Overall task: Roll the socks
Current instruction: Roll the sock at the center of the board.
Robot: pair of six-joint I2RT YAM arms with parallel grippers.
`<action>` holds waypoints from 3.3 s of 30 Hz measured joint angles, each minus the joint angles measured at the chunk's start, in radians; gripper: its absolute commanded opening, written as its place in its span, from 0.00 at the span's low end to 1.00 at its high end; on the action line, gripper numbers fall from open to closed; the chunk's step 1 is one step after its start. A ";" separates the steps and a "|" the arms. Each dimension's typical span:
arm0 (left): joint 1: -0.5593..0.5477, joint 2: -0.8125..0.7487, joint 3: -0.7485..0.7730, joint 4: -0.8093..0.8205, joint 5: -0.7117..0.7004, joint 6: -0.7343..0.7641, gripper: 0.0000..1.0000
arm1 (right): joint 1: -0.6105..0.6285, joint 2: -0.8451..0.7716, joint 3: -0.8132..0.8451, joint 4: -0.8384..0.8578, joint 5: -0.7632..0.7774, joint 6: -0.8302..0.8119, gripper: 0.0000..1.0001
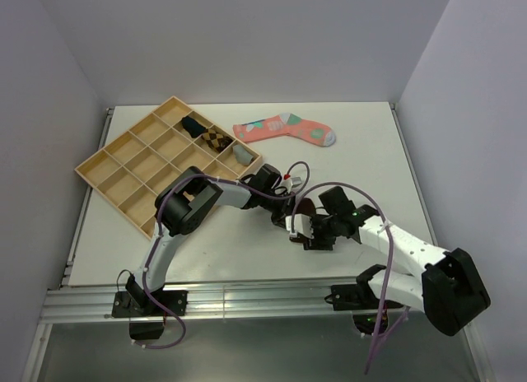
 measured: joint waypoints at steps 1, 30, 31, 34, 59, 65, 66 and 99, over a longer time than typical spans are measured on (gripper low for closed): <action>0.000 0.000 0.000 -0.002 0.001 0.001 0.00 | 0.003 0.013 0.000 0.014 0.007 0.004 0.61; 0.053 -0.225 -0.170 -0.010 -0.330 0.057 0.25 | -0.011 0.349 0.224 -0.098 -0.005 0.141 0.08; 0.062 -0.238 -0.186 0.002 -0.357 0.056 0.25 | -0.012 0.354 0.228 -0.102 -0.006 0.145 0.08; 0.086 -0.275 -0.240 0.047 -0.406 0.048 0.25 | -0.016 0.378 0.251 -0.124 -0.012 0.153 0.08; -0.073 -0.540 -0.594 0.533 -0.570 0.248 0.47 | -0.206 1.127 0.893 -0.842 -0.247 0.090 0.10; -0.095 -0.477 -0.454 0.497 -0.579 0.356 0.49 | -0.206 1.141 0.908 -0.859 -0.247 0.107 0.11; -0.096 -0.463 -0.440 0.490 -0.579 0.369 0.49 | -0.206 1.142 0.909 -0.860 -0.246 0.113 0.11; -0.123 -0.299 -0.375 0.471 -0.472 0.344 0.00 | -0.217 1.111 0.869 -0.813 -0.213 0.267 0.31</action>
